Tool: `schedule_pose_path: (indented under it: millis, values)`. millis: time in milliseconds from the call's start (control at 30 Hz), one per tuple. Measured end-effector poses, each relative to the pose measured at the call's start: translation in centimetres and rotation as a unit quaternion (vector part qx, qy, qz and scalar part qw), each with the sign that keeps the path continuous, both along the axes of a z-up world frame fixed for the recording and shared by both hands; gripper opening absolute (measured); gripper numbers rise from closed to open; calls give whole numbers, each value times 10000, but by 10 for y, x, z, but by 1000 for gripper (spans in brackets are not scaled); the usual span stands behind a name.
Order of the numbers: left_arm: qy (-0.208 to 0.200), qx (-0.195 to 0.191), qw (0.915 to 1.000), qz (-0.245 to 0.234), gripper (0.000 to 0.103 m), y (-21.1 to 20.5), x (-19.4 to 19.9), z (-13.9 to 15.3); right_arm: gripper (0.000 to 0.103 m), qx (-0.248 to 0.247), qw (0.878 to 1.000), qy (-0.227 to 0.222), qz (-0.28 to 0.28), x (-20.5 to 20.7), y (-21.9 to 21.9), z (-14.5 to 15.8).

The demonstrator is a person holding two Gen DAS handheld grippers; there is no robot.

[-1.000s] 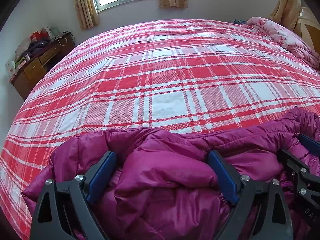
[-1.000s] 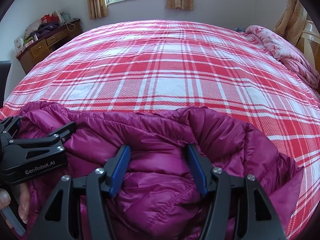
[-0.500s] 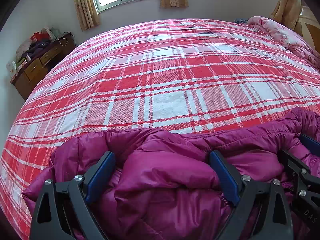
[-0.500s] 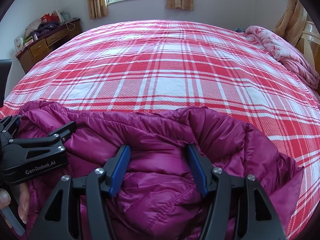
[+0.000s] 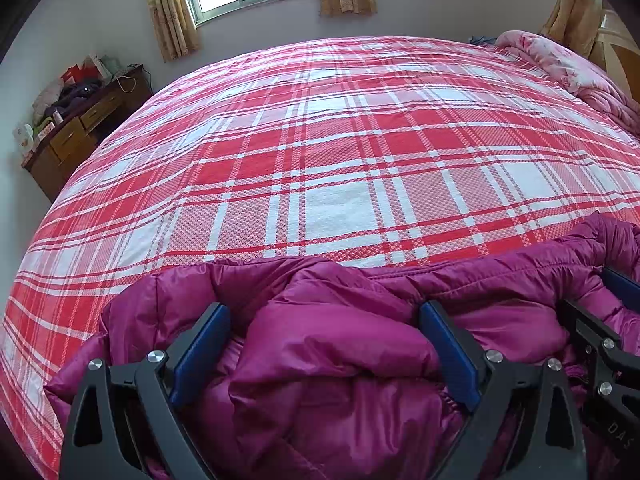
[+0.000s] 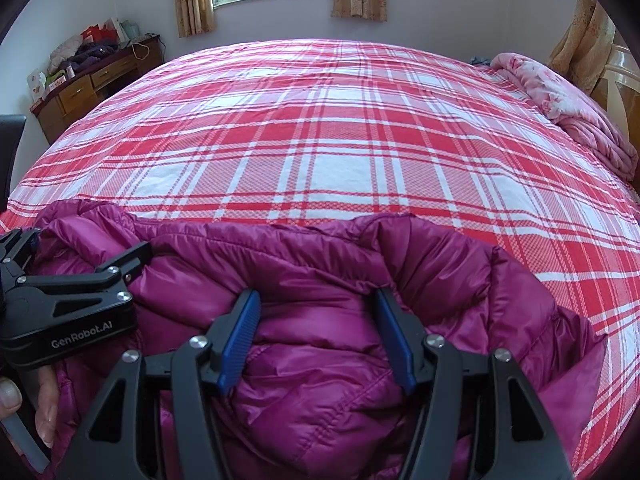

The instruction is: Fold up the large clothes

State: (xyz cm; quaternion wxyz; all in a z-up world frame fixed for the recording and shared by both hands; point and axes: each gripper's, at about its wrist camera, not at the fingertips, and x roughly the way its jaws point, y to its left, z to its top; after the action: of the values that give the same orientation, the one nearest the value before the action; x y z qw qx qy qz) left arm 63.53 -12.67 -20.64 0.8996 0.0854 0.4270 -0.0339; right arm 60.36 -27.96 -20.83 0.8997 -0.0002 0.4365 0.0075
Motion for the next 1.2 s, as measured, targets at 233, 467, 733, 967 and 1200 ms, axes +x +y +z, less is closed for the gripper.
schedule_pose_path:
  millis: [233, 467, 733, 967, 1200]
  values:
    - [-13, 107, 9999, 30, 98, -2, 1, -1, 63, -36, 10000, 11, 15, 0, 1, -1]
    - [-2, 180, 9998, -67, 100, 7, -1, 22, 64, 126, 9998, 11, 162, -4, -6, 14]
    - [-557, -749, 9956, -60, 100, 108, -123, 96, 88, 662, 9967, -452, -116, -112, -58, 72]
    - [-174, -785, 9966, -161, 100, 152, -266, 57, 88, 699, 9972, -22, -273, -252, -81, 47]
    - [171, -793, 9963, -292, 100, 159, -354, 18, 88, 909, 9917, 209, -886, -347, -100, 37]
